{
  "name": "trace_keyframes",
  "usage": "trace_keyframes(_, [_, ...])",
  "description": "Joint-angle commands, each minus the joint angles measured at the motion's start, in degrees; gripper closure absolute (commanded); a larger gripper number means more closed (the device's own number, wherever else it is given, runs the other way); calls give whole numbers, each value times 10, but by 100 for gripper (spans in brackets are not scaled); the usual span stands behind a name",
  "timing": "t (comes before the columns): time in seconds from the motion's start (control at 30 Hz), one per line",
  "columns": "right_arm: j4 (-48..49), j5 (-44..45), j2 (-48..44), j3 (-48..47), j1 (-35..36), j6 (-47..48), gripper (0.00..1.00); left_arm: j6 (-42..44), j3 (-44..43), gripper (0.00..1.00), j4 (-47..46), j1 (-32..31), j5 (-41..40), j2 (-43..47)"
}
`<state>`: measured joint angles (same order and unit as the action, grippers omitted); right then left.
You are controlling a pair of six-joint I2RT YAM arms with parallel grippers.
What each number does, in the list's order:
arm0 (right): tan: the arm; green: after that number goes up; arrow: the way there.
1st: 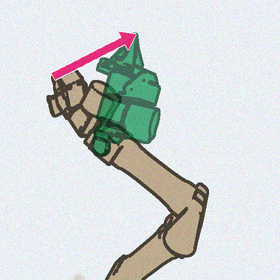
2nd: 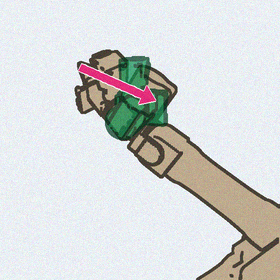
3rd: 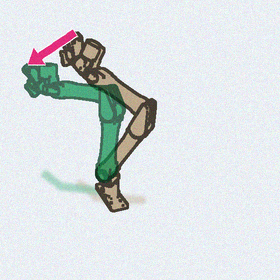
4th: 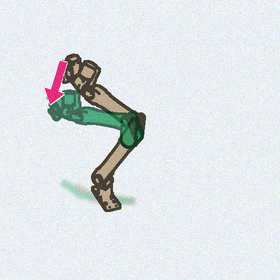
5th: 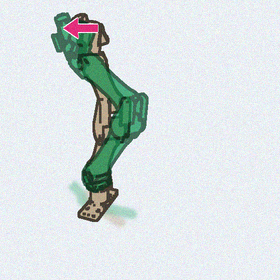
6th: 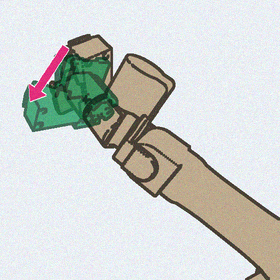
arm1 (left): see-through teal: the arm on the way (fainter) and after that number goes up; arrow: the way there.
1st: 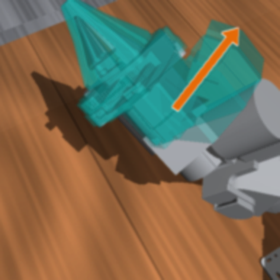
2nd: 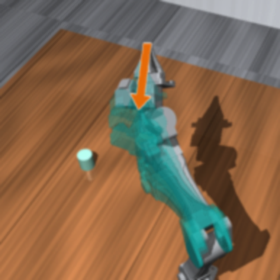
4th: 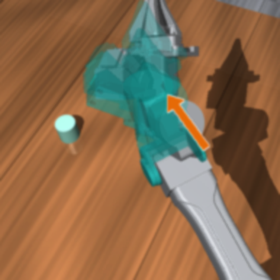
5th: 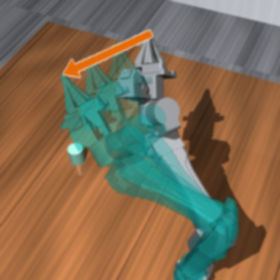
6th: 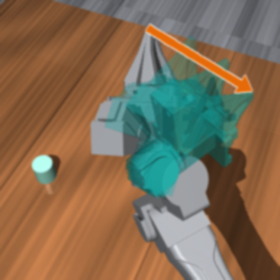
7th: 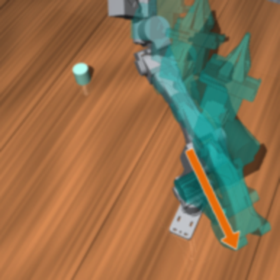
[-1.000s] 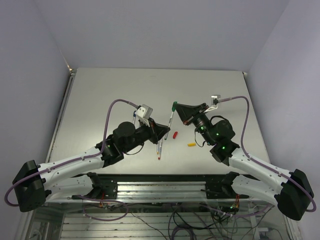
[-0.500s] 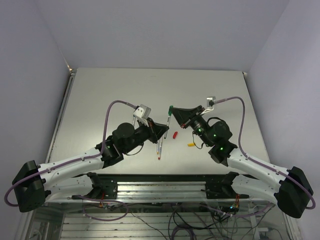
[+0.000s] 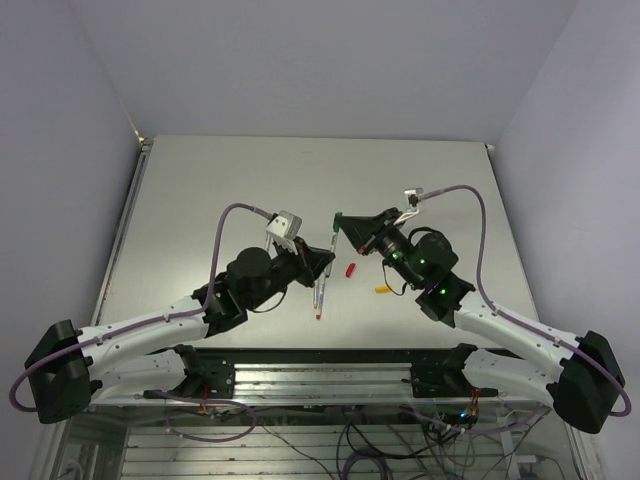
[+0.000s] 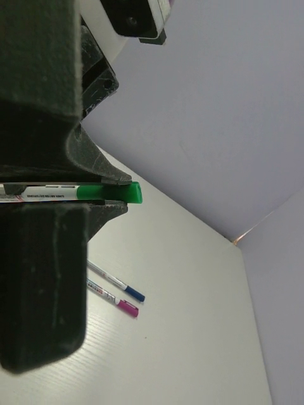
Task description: Insert the pens into the pen caps
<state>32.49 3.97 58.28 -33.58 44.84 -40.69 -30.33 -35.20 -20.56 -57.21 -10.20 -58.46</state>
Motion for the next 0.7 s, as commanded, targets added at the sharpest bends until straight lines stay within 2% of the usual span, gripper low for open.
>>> trace_keyframes(0.0, [-133,-40,11,3,21,7,100,15,-45,93,-97,19,-57,10])
trace_keyframes(0.43, [-176,-32,47,-2,66,2,100,7,-61,93,-103,65,-41,1])
trace_keyframes(0.57, [-175,0,47,-14,69,14,100,12,-69,93,-43,65,-43,0])
trace_keyframes(0.6, [-178,14,45,-22,69,20,98,11,-70,93,-25,65,-45,0])
trace_keyframes(0.67, [-186,51,42,-43,68,36,80,9,-64,93,10,66,-50,1])
